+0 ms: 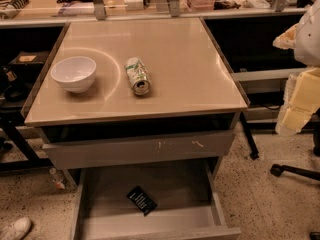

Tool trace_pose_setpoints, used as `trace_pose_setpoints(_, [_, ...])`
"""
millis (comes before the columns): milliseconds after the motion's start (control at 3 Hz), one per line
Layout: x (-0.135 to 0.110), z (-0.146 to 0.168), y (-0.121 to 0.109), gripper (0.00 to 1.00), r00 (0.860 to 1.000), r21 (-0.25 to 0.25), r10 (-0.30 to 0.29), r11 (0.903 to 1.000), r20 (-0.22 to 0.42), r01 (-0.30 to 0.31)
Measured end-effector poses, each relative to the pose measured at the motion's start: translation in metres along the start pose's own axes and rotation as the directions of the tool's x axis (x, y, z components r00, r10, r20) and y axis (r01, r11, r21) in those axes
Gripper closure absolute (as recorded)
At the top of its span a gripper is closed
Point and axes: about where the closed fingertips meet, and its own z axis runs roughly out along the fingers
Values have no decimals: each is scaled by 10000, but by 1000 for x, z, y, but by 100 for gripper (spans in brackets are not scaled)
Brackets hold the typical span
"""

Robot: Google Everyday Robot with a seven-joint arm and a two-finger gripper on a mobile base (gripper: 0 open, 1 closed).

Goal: Pick rxbar blueberry from middle drawer and place on counter

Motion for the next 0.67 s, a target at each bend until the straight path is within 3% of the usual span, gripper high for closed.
trace_pose_setpoints(667, [-1,7,13,0,10000,-64,65,10000,-13,-65])
